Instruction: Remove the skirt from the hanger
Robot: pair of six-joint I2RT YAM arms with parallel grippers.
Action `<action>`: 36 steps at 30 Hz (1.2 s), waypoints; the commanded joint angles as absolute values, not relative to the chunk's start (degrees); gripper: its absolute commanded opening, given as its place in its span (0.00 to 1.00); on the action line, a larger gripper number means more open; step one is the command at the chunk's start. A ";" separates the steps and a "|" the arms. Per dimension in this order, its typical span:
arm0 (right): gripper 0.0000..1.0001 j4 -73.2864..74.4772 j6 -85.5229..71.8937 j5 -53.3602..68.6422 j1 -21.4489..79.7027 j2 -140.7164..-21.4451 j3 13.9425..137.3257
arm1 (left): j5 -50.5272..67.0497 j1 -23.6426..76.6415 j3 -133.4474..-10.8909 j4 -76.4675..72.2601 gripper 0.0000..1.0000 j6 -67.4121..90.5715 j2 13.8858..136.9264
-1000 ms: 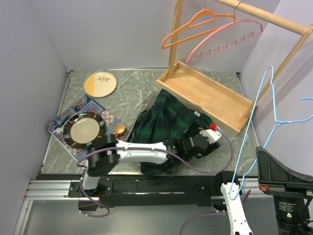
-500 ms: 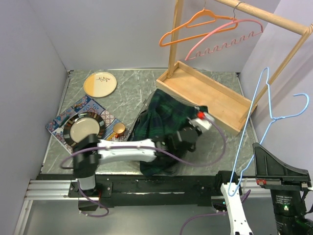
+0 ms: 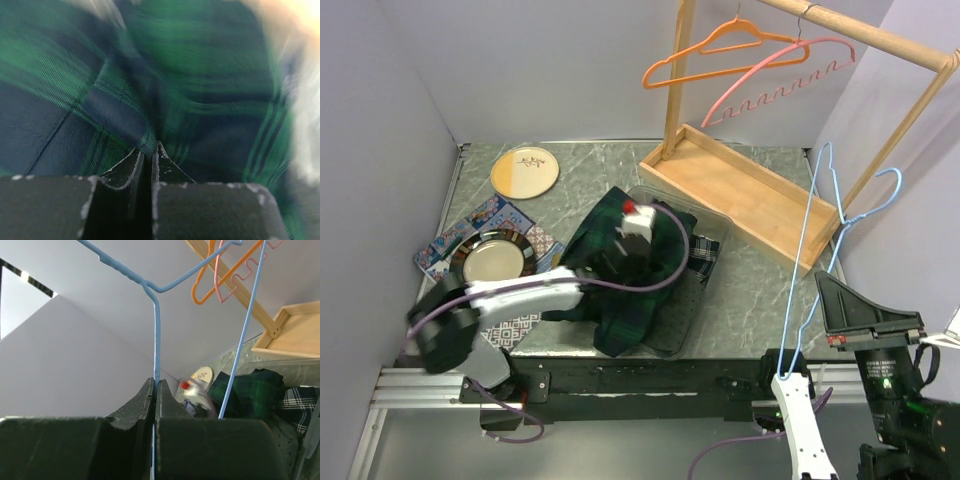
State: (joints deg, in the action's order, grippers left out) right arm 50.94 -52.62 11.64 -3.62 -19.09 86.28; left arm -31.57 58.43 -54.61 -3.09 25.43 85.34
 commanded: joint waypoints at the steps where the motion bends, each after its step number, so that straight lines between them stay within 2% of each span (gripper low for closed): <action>1: 0.00 46.93 -51.77 11.87 -3.25 -21.18 85.43 | -16.80 59.33 -52.73 -5.71 0.08 35.50 97.98; 2: 0.00 46.93 -51.68 11.87 -3.25 -21.27 85.43 | -16.27 59.50 -53.26 -5.54 0.08 36.29 99.56; 4: 0.00 47.11 -51.50 11.60 -3.34 -21.62 85.60 | -17.05 59.76 -55.28 -4.14 0.16 36.39 101.07; 7: 0.00 47.29 -51.59 11.43 -3.34 -21.53 86.04 | -18.28 59.77 -58.17 -0.10 0.46 34.29 96.69; 8: 0.00 47.29 -51.68 11.43 -3.34 -21.45 85.96 | -18.28 59.85 -59.23 3.39 0.67 33.58 93.63; 11: 0.00 47.11 -52.03 11.69 -3.43 -21.27 86.04 | -15.83 59.77 -64.23 7.81 0.89 30.51 87.92; 14: 0.00 47.20 -52.03 11.78 -3.34 -21.36 86.57 | -14.77 59.59 -69.42 14.22 0.99 28.74 84.48; 18: 0.00 48.34 -51.59 11.78 -3.34 -21.45 88.42 | -14.05 53.72 -75.31 25.21 0.97 30.76 81.75; 24: 0.00 48.08 -51.41 11.77 -3.34 -20.74 87.89 | -17.76 45.20 -71.38 31.55 0.97 34.18 72.70; 27: 0.00 47.55 -51.68 12.74 -3.34 -20.92 87.45 | -13.03 37.04 -65.08 32.17 0.97 36.47 68.48; 33: 0.00 47.46 -51.68 12.92 -3.25 -20.74 87.36 | 2.71 19.72 -50.03 23.65 0.97 35.07 59.15; 36: 0.00 46.85 -52.12 13.62 -3.34 -20.74 86.84 | 6.93 18.11 -46.94 21.98 0.99 33.84 59.85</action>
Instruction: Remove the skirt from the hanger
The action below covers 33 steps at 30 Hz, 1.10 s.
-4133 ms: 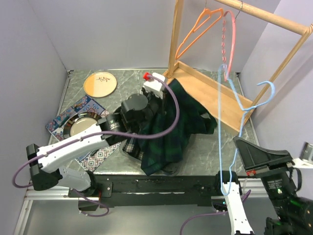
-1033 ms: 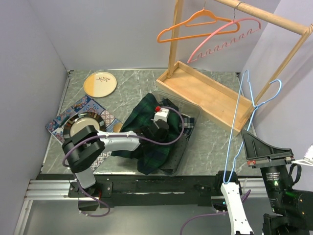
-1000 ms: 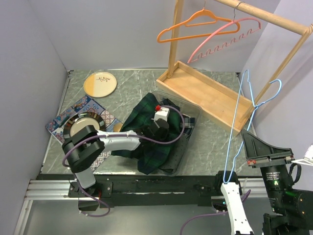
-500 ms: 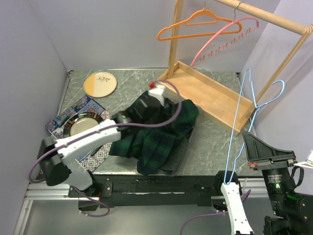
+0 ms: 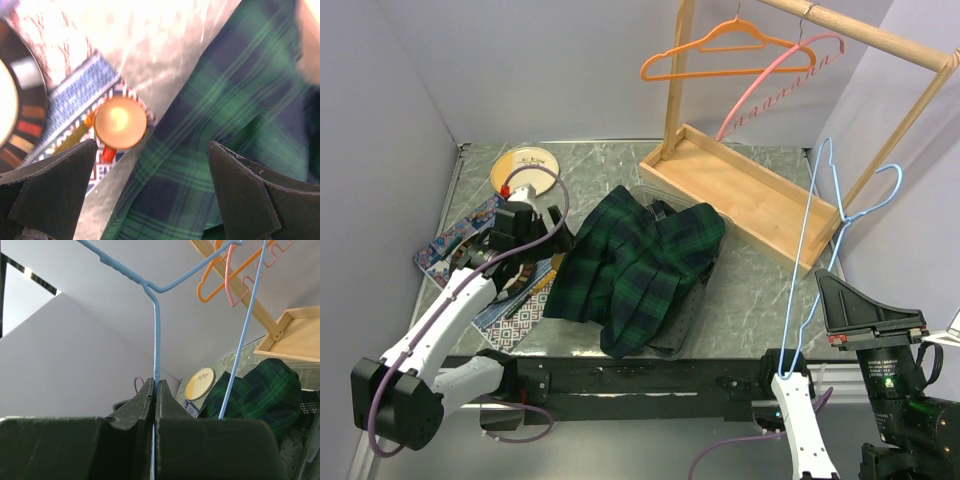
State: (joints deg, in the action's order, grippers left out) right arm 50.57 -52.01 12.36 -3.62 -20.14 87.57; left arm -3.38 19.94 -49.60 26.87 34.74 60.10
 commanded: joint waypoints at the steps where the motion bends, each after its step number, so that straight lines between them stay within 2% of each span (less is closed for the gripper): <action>1: 0.00 46.76 -52.21 14.06 -3.34 -20.83 86.75 | 9.29 18.11 -46.24 20.93 0.99 33.05 60.03; 4: 0.00 46.41 -52.56 14.68 -3.16 -21.18 86.31 | 12.82 18.11 -44.39 17.67 0.89 32.35 60.64; 5: 0.00 46.32 -52.65 14.76 -3.25 -21.18 86.40 | 14.31 18.11 -44.65 17.49 0.75 32.08 60.91; 7: 0.00 46.23 -52.73 14.85 -3.16 -21.27 86.83 | 14.85 18.11 -45.17 17.40 0.59 31.55 60.56; 8: 0.00 46.32 -52.73 14.77 -3.25 -21.44 87.01 | 15.20 18.11 -45.87 17.58 0.48 31.64 59.95; 10: 0.00 46.23 -52.82 14.68 -3.16 -21.27 87.36 | 15.56 18.11 -46.67 17.93 0.37 31.64 59.77; 11: 0.00 45.97 -52.82 14.68 -3.25 -21.18 87.36 | 16.43 18.11 -47.54 18.10 0.26 31.64 59.85; 13: 0.00 46.14 -52.82 14.68 -3.16 -21.18 87.63 | 18.36 18.11 -47.90 16.97 0.15 31.73 60.03; 14: 0.00 46.14 -52.91 14.68 -3.25 -21.09 87.63 | 19.41 18.19 -47.90 16.44 0.04 32.08 60.03; 15: 0.00 46.23 -52.91 14.59 -3.25 -21.01 87.63 | 20.38 18.28 -47.99 16.17 0.01 32.52 60.12; 20: 0.00 46.49 -52.65 14.41 -3.16 -20.65 88.06 | 17.24 18.63 -50.00 18.52 0.01 31.30 61.00; 21: 0.00 46.49 -52.65 14.50 -3.25 -20.65 88.07 | 14.62 18.63 -50.62 19.94 0.09 29.29 60.91; 22: 0.00 46.49 -52.65 14.50 -3.25 -20.57 88.24 | 9.37 18.63 -51.67 21.52 0.39 28.57 60.73; 23: 0.00 46.41 -52.73 14.59 -3.25 -20.48 88.24 | 6.18 18.55 -51.85 22.49 0.58 27.96 60.65; 24: 0.00 46.32 -52.82 14.68 -3.16 -20.57 88.07 | 4.15 18.46 -51.68 22.93 0.71 26.47 60.64; 25: 0.00 46.23 -53.00 15.03 -3.16 -20.65 87.98 | 2.30 18.28 -51.33 23.20 0.79 25.85 61.34; 29: 0.00 45.88 -53.00 15.38 -3.25 -20.92 87.54 | 9.74 17.84 -48.26 21.72 0.84 24.52 63.37; 33: 0.00 45.53 -53.96 15.82 -3.25 -21.00 87.37 | 12.39 17.84 -46.67 19.95 0.80 25.23 65.21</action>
